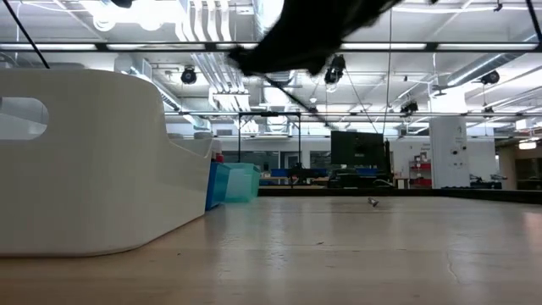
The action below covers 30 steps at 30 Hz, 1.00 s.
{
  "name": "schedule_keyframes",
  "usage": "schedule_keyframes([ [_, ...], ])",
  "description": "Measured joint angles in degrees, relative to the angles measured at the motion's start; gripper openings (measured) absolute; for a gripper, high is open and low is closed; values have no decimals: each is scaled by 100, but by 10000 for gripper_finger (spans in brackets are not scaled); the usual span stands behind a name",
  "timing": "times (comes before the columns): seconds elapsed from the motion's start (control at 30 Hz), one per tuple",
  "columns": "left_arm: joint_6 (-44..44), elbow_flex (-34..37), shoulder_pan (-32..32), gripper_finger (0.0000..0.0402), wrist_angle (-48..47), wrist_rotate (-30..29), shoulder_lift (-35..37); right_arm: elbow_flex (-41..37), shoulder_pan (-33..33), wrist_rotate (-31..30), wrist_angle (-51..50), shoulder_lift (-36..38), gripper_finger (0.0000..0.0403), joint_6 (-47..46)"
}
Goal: Pick & Place Paint Supplies
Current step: Put the black brow brush into the white bin
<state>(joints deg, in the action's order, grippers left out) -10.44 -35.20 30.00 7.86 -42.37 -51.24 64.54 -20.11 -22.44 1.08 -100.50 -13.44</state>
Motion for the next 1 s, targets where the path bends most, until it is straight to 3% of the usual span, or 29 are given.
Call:
schedule_keyframes([
  [0.1, -2, 0, 0, 266, -22, 0, 0, 445, 133, 871, 443, -520, 13, 1312],
  [0.4, -4, -1, 0, 266, -57, 0, 0, 1779, 245, 2604, 510, -1653, 13, 4369],
  [0.73, -4, -1, 1, 266, -128, 0, 0, 2768, 246, 3147, 523, -2263, 13, 4749],
  [1.0, -2, -2, 2, 266, -148, 0, 0, 2814, 382, 3198, 496, -2427, 13, 5021],
])
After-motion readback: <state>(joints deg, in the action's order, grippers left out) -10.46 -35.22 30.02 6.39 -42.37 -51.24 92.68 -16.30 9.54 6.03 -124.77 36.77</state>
